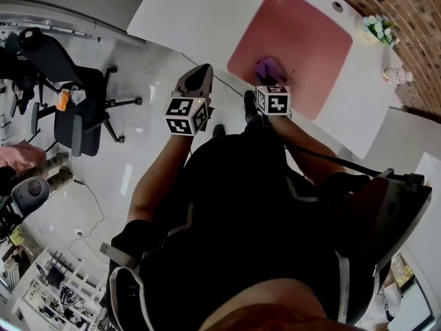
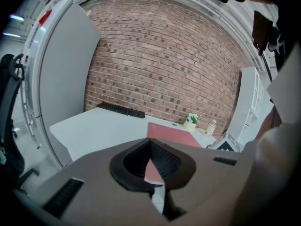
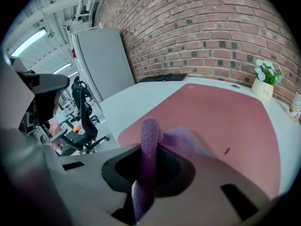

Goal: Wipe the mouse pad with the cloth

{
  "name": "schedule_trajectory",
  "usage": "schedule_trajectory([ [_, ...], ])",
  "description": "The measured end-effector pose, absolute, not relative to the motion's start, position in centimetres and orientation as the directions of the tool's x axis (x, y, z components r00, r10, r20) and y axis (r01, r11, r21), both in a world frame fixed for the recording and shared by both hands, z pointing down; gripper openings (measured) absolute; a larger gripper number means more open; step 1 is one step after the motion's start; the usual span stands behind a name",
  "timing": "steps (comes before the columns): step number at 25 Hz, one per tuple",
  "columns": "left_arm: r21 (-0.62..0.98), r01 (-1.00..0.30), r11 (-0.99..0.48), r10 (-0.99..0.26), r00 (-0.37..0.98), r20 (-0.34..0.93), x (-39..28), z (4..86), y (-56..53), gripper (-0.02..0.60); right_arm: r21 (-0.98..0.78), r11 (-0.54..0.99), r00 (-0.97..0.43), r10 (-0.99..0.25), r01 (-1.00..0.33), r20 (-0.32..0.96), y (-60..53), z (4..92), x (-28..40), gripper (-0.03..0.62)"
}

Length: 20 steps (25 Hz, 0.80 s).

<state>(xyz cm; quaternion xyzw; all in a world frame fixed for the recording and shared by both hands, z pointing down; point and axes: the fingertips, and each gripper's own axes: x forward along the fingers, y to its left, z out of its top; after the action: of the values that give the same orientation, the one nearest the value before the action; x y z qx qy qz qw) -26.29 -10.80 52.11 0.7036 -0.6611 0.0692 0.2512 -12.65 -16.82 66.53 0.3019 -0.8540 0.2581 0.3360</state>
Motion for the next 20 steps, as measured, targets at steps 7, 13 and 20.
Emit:
schedule_trajectory([
  [7,0.277,-0.958,0.068,-0.908,0.055,0.415,-27.4,51.7,-10.6,0.005,-0.276,0.739,-0.640,-0.262,-0.614,0.722,-16.8,66.6,-16.5,0.060],
  [13,0.268,-0.957,0.110,-0.909,0.013,0.417,-27.9,51.0,-10.0,0.005,-0.300,0.771,-0.664,-0.204,-0.561,0.719,-16.6,66.3,-19.3,0.060],
  [20,0.264,-0.951,0.163,-0.904,-0.037,0.426,-29.3,50.6,-9.1,0.005,-0.347,0.791,-0.704,-0.145,-0.505,0.695,-15.9,65.0,-22.4,0.060],
])
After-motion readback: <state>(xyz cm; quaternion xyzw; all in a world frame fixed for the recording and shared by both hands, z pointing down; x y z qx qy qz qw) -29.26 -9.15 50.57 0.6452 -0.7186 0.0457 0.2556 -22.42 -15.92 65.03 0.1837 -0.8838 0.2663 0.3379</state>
